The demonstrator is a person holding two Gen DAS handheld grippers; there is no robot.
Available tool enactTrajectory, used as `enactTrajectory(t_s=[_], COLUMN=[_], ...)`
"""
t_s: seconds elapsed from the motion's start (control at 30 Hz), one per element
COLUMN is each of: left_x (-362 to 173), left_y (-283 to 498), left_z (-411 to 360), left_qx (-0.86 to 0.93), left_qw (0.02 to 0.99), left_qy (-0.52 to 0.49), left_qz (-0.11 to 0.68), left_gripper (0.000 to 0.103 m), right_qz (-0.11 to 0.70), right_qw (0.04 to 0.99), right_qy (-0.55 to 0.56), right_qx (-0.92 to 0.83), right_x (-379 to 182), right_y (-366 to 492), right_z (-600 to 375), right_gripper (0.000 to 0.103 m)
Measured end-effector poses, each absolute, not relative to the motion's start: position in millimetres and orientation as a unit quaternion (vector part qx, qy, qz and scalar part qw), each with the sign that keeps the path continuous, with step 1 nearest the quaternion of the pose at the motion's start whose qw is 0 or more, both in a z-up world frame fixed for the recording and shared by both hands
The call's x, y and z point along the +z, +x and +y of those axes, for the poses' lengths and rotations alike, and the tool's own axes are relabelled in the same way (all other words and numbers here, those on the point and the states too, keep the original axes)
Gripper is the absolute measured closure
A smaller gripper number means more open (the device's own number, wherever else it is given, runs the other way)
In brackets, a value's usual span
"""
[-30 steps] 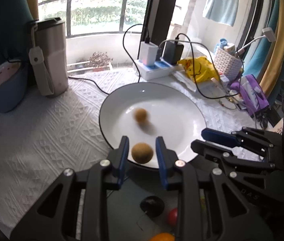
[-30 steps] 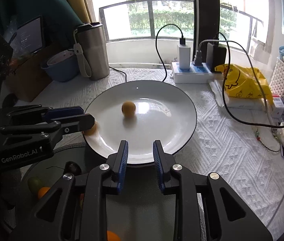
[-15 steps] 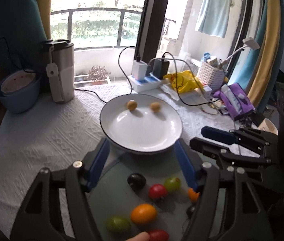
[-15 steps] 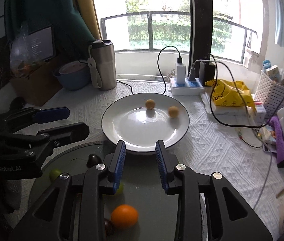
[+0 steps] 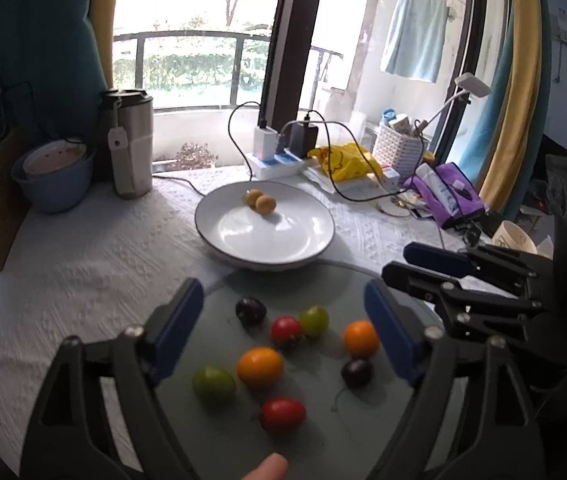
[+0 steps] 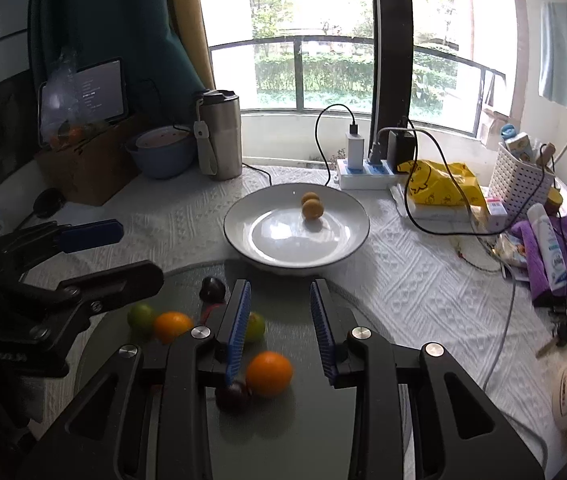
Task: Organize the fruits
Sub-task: 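Move the right gripper back to the mat toward the orange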
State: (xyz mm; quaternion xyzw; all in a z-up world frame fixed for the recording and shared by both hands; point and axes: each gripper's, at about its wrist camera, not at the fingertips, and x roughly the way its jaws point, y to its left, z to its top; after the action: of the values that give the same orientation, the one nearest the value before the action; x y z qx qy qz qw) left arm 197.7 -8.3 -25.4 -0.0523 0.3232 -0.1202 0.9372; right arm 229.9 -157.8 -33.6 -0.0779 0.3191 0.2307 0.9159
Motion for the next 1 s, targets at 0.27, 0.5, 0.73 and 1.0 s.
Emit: enactTrajectory(t_s=[0.27,0.5,0.73,1.0], left_x=[-47,-63,-76,-93], left_y=[171,153,148,157], left_z=[-16,-18,-20,-21], left_qx=[-0.116,-0.102,-0.074,-0.056], left_qw=[0.93,0.925,0.924,0.914], left_qy=[-0.05,-0.041,-0.04,-0.044], left_qz=[0.346,0.363,0.373,0.4], left_gripper=[0.017,0.017,0.017,0.018], right_qz=[0.329,0.338,0.354,0.363], right_qw=[0.914,0.913,0.907,0.899], right_qy=[-0.076,-0.069,-0.058,-0.05], right_qx=[0.223,0.22,0.223,0.242], right_x=[-47,-59,-77,-89], right_y=[208,197,193,203], right_z=[-170,-178,-183,-180], right_gripper=[0.07,0.07,0.07,0.069])
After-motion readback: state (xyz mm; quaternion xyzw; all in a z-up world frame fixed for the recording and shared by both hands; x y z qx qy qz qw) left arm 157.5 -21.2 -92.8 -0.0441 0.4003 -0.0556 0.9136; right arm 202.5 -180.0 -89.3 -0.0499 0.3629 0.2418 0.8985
